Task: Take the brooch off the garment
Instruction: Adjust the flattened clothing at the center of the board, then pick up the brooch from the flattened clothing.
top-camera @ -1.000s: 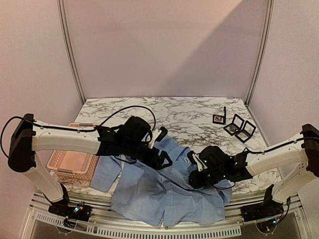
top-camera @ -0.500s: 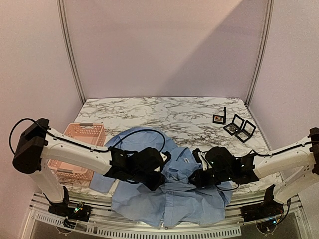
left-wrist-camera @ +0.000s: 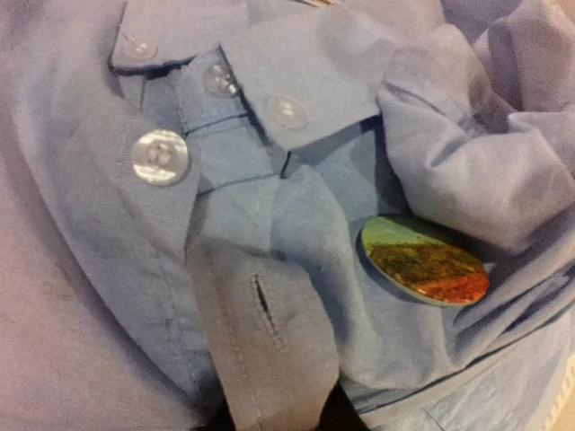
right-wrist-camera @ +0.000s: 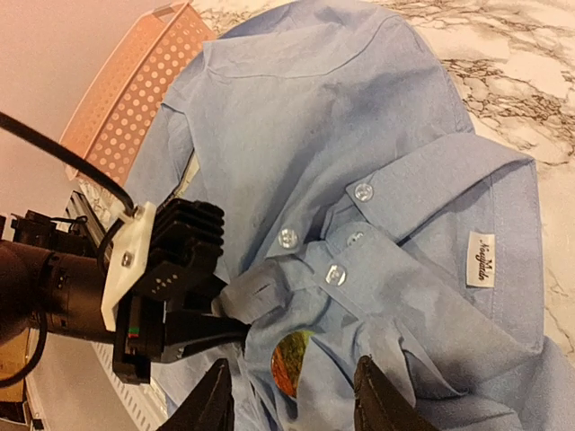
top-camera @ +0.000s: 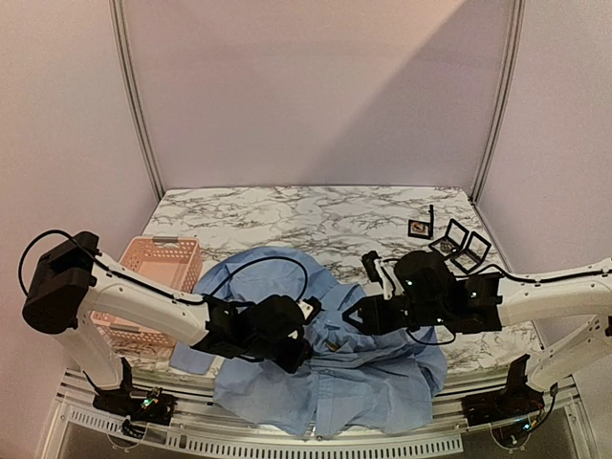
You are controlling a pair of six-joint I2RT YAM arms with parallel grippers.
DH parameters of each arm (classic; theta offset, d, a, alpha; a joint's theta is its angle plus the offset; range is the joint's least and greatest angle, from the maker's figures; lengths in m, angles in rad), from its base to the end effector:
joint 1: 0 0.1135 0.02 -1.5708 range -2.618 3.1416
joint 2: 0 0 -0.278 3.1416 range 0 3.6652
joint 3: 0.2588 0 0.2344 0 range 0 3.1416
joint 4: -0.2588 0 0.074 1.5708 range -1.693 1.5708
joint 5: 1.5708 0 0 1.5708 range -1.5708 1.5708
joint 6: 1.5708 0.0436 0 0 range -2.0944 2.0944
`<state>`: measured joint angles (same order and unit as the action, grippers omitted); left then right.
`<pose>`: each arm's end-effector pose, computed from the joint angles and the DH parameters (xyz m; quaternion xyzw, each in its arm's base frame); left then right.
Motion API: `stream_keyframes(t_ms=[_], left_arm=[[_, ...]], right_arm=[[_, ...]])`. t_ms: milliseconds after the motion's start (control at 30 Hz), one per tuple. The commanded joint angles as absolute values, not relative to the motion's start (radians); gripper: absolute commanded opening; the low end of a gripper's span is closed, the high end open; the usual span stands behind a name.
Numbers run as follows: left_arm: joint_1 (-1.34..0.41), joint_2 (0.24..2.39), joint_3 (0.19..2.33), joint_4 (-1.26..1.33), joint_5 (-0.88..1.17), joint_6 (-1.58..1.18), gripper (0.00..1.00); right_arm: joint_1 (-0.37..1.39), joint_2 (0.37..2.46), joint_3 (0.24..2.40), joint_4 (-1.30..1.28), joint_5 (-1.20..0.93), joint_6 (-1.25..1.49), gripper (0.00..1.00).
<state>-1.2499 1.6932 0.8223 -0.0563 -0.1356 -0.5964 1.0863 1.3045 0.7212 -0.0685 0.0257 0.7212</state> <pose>0.1053 -0.2981 0.1610 0.2835 0.9033 -0.2129 0.2416 0.1233 0.2318 0.2356 -0.1571 0.8823 0.3413 0.2834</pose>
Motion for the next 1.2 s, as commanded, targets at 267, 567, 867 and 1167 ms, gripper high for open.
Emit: stream_keyframes(t_ms=[267,567,867,1167], left_arm=[[-1.263,1.670,0.785,-0.046,-0.076,-0.655,0.15],[-1.262,1.661,0.786,-0.036,-0.079,-0.664,0.14],[-1.261,1.654,0.789,-0.035,-0.073,-0.659,0.12],[-1.261,1.651,0.794,-0.031,-0.075,-0.658,0.12]], right_arm=[[1.131,1.442,0.782,-0.010,-0.085,0.630,0.36],[1.156,1.524,0.841,-0.076,-0.109,0.557,0.32],[1.156,1.653,0.912,-0.165,-0.054,0.556,0.24],[1.173,1.672,0.924,-0.212,-0.005,0.542,0.27]])
